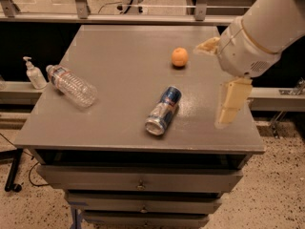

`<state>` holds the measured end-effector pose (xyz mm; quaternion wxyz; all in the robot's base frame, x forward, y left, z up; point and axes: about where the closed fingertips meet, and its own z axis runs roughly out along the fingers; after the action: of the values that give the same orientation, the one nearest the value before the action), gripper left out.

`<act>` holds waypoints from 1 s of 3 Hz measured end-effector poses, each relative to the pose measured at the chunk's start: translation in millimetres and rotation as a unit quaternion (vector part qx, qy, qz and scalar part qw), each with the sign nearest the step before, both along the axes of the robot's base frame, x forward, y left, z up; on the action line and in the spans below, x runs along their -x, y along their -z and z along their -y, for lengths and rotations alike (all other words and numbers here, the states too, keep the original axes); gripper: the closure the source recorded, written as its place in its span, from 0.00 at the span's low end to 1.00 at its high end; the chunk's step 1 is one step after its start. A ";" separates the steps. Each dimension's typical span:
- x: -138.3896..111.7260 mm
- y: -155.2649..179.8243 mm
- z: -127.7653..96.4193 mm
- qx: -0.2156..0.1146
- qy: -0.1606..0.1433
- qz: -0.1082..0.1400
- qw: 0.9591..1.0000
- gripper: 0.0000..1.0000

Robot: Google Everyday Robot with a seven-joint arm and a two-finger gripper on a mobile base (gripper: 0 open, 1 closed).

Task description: Place redbull can upright

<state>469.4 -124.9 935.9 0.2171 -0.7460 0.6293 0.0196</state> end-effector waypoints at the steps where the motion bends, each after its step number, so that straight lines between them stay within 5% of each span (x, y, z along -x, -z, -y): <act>1: -22.9 19.3 -34.3 0.008 -0.106 0.029 0.994 0.00; 3: -24.3 21.5 -37.4 0.014 -0.135 0.039 0.990 0.00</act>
Offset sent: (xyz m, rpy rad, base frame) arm 0.0220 0.0330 -0.0185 -0.0156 -0.0564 0.2036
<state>493.7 -87.5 914.3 0.2263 -0.8272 0.5143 0.0104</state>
